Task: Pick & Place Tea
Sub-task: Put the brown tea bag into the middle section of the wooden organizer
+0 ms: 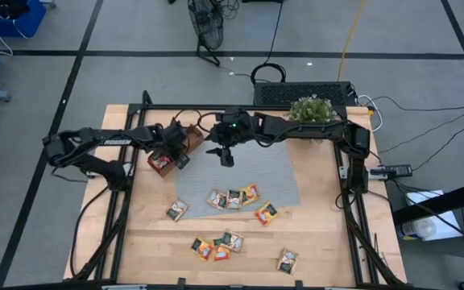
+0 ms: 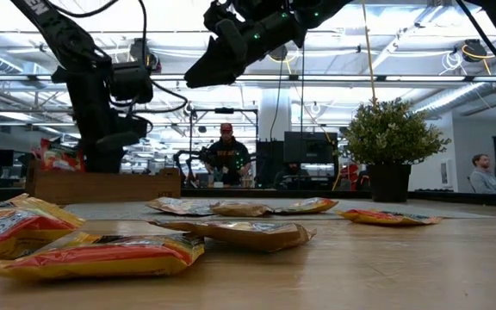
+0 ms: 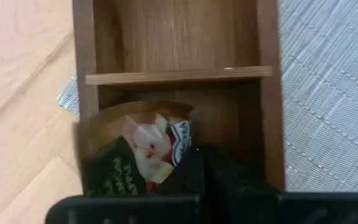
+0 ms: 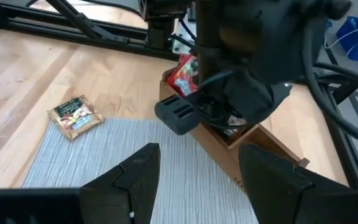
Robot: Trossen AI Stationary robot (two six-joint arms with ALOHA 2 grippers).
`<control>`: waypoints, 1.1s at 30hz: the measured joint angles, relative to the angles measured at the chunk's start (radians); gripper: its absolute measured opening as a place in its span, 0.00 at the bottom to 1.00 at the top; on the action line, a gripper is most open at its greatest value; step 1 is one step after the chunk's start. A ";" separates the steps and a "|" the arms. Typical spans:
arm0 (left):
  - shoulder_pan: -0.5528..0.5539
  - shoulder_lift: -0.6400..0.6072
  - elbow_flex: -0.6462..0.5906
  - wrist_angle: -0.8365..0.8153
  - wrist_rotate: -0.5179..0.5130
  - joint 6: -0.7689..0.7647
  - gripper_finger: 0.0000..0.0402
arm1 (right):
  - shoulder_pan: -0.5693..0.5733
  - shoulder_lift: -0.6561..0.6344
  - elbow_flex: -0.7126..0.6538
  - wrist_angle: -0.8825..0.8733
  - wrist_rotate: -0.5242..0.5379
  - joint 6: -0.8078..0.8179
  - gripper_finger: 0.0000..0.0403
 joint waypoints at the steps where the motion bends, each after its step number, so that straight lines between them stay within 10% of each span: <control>1: 0.007 0.011 0.000 0.000 0.011 0.000 0.01 | 0.000 0.000 0.000 -0.001 0.000 0.000 0.50; 33: -0.102 0.046 0.126 -0.150 -0.215 -0.027 0.01 | 0.001 0.001 0.000 -0.016 -0.002 0.004 0.50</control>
